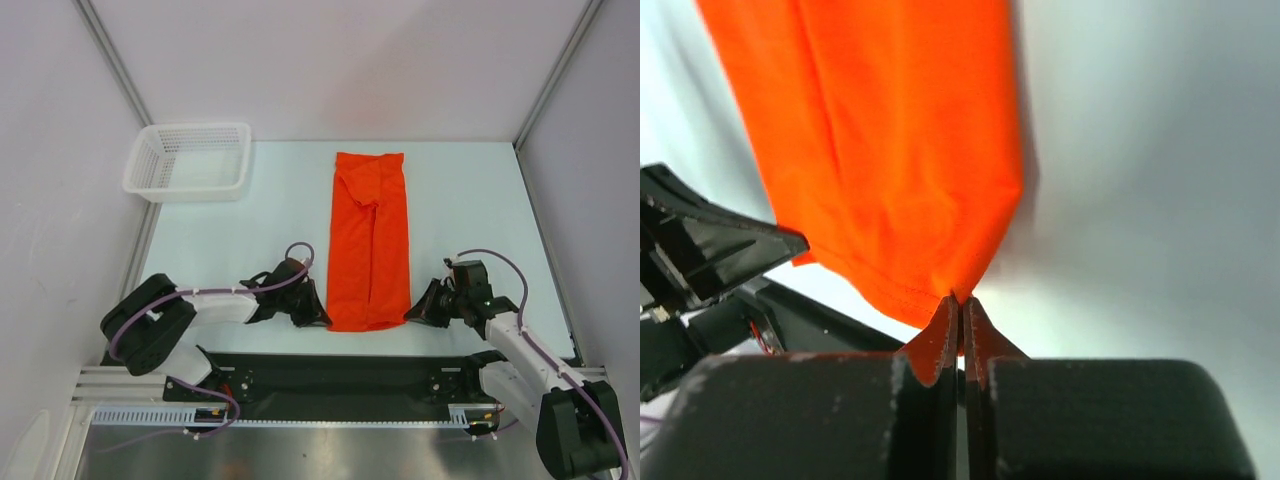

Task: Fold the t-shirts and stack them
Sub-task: Fold the tshirt

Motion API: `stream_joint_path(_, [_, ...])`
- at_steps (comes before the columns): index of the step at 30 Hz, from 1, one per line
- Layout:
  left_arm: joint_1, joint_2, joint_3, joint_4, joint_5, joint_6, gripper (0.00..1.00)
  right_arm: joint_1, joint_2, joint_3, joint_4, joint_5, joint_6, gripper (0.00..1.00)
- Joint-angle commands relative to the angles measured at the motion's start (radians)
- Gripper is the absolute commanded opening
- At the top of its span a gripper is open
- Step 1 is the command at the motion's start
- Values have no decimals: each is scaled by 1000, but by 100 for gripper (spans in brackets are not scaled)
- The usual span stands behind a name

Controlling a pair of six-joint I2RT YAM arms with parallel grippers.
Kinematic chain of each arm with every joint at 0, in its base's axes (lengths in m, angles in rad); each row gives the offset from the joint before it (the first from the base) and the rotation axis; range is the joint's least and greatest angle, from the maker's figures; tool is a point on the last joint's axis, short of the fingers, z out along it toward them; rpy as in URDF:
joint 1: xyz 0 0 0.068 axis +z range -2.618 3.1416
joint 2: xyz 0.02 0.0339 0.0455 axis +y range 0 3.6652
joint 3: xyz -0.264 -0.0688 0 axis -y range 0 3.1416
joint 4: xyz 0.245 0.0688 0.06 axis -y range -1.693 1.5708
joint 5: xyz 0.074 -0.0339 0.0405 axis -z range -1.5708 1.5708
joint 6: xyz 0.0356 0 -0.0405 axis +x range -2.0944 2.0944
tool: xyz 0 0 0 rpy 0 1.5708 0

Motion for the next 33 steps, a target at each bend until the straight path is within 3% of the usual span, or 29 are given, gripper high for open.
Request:
stream_joint_path(1, [-9,-34,103,-73,-30,80,0,6,2,24,43,-72,-52,0])
stream_joint_path(6, [15,-35,307,-266,-64,172,0,0,57,122,69,-92,-62,0])
stream_joint_path(11, [110,55,487,-361,-62,258,0,-35,242,287,109,-126,-109,0])
stream_joint_path(22, [296,411,893,-426,68,334,0,-131,785,781,104,-207,-180,0])
stream_joint_path(33, [353,644,1141,-466,110,340,0,-164,1028,987,110,-221,-160,0])
